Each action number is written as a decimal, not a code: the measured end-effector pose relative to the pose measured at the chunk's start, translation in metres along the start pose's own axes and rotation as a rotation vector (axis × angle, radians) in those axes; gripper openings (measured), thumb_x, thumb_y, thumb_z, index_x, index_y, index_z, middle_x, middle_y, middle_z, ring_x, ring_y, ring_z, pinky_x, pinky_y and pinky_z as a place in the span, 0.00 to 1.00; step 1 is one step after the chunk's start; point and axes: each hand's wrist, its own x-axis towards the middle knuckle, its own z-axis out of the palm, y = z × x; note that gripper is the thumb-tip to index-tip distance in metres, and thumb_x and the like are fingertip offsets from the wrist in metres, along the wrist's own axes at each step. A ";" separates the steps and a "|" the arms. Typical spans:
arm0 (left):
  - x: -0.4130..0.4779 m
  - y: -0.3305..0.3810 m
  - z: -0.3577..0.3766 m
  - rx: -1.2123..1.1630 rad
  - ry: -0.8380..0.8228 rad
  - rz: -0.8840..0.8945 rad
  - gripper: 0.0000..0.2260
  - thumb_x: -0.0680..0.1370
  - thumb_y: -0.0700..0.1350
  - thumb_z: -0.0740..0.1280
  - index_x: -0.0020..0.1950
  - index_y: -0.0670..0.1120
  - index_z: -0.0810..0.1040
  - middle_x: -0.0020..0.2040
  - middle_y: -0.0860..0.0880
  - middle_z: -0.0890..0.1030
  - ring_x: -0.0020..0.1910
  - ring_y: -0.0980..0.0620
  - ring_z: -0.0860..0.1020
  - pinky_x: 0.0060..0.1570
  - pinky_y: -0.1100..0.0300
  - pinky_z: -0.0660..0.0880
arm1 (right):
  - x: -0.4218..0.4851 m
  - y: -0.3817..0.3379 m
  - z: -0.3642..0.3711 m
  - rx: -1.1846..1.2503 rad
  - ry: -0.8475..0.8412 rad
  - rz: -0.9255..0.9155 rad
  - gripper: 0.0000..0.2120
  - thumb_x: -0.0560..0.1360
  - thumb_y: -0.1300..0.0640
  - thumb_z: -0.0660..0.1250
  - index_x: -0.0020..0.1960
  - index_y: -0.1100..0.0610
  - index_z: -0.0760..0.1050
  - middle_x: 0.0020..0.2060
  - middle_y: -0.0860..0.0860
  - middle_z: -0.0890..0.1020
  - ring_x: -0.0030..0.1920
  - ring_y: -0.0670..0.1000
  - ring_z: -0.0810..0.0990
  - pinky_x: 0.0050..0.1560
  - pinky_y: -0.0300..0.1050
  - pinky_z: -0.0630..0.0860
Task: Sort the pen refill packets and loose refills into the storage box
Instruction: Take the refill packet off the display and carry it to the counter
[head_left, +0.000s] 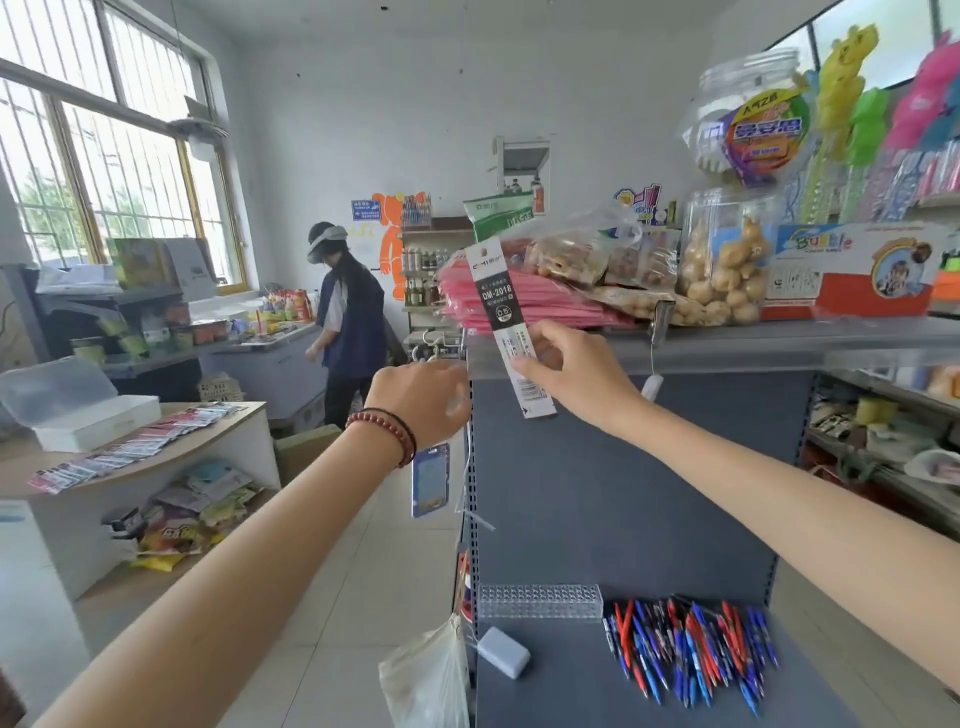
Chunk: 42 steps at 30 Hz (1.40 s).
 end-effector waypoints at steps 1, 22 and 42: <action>-0.012 0.002 0.011 0.026 -0.051 0.006 0.11 0.77 0.55 0.56 0.54 0.54 0.74 0.49 0.56 0.81 0.45 0.51 0.80 0.44 0.56 0.77 | -0.016 0.007 0.005 0.010 -0.040 0.042 0.06 0.77 0.53 0.68 0.53 0.51 0.77 0.46 0.42 0.82 0.40 0.41 0.78 0.37 0.30 0.71; -0.321 0.028 0.108 -0.073 -0.720 -0.288 0.13 0.78 0.59 0.55 0.58 0.60 0.72 0.50 0.59 0.81 0.50 0.54 0.79 0.44 0.59 0.71 | -0.265 0.075 0.127 -0.055 -0.655 0.331 0.12 0.76 0.48 0.67 0.48 0.57 0.77 0.43 0.51 0.80 0.45 0.53 0.78 0.48 0.50 0.73; -0.550 -0.088 0.084 -0.095 -0.879 -0.698 0.11 0.78 0.56 0.57 0.57 0.56 0.74 0.50 0.60 0.81 0.54 0.54 0.76 0.50 0.56 0.70 | -0.293 -0.056 0.307 0.111 -1.017 0.215 0.08 0.78 0.50 0.66 0.41 0.47 0.72 0.37 0.44 0.77 0.39 0.49 0.76 0.41 0.44 0.69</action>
